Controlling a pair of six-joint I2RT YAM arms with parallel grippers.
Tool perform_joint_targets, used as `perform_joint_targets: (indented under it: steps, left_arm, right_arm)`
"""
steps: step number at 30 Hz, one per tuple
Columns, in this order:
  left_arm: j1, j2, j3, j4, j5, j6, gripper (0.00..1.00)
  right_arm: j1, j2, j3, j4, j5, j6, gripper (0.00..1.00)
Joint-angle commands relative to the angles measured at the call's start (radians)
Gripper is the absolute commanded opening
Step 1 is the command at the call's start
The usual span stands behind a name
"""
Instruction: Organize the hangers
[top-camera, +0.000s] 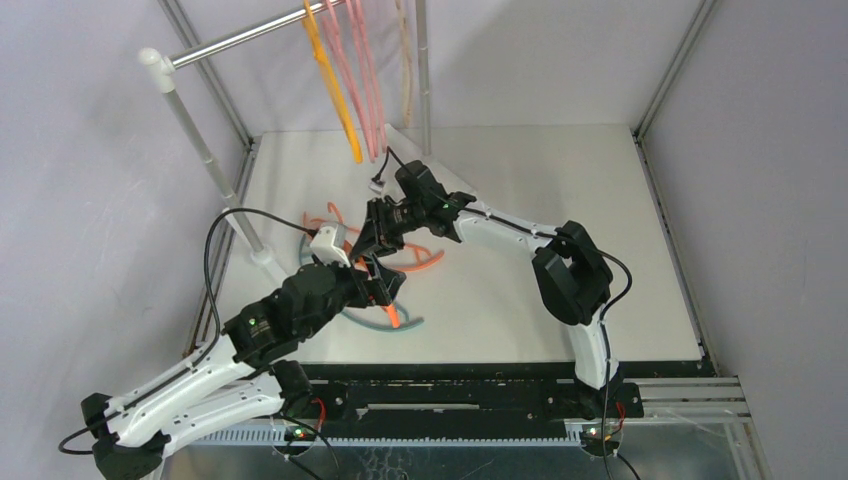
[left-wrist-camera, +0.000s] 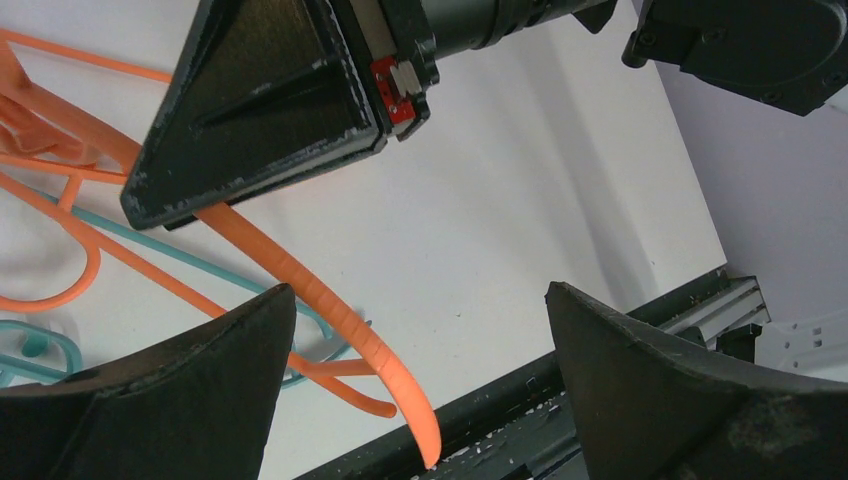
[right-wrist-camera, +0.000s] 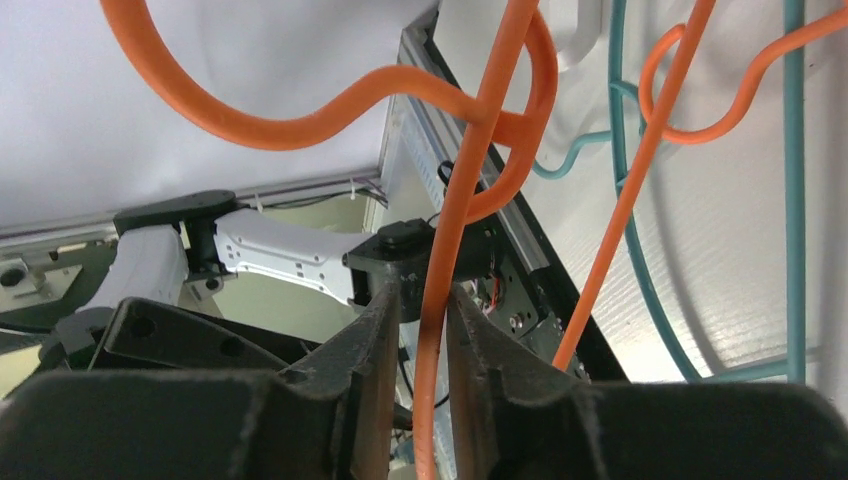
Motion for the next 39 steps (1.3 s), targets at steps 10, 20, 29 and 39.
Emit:
perform_joint_targets:
  steps: [10,20,29,39]
  left_arm:
    - [-0.015,-0.067,-0.077,-0.068,-0.06,-0.074,1.0]
    - [-0.019,-0.041,-0.09,-0.07,-0.113,-0.124,0.99]
    - [-0.031,-0.01,-0.081,-0.093,-0.111,-0.125,0.98]
    - [-0.031,-0.035,-0.207,-0.142,-0.13,-0.181,0.24]
  right_arm:
    - [0.046,0.045,-0.005,0.104,-0.131,0.05,0.23]
    - [0.057,0.042,0.014,0.115,-0.117,0.088,0.23]
    - [0.058,0.059,0.047,0.173,-0.119,0.156,0.23]
    - [0.057,0.034,0.046,0.196,-0.126,0.181,0.23]
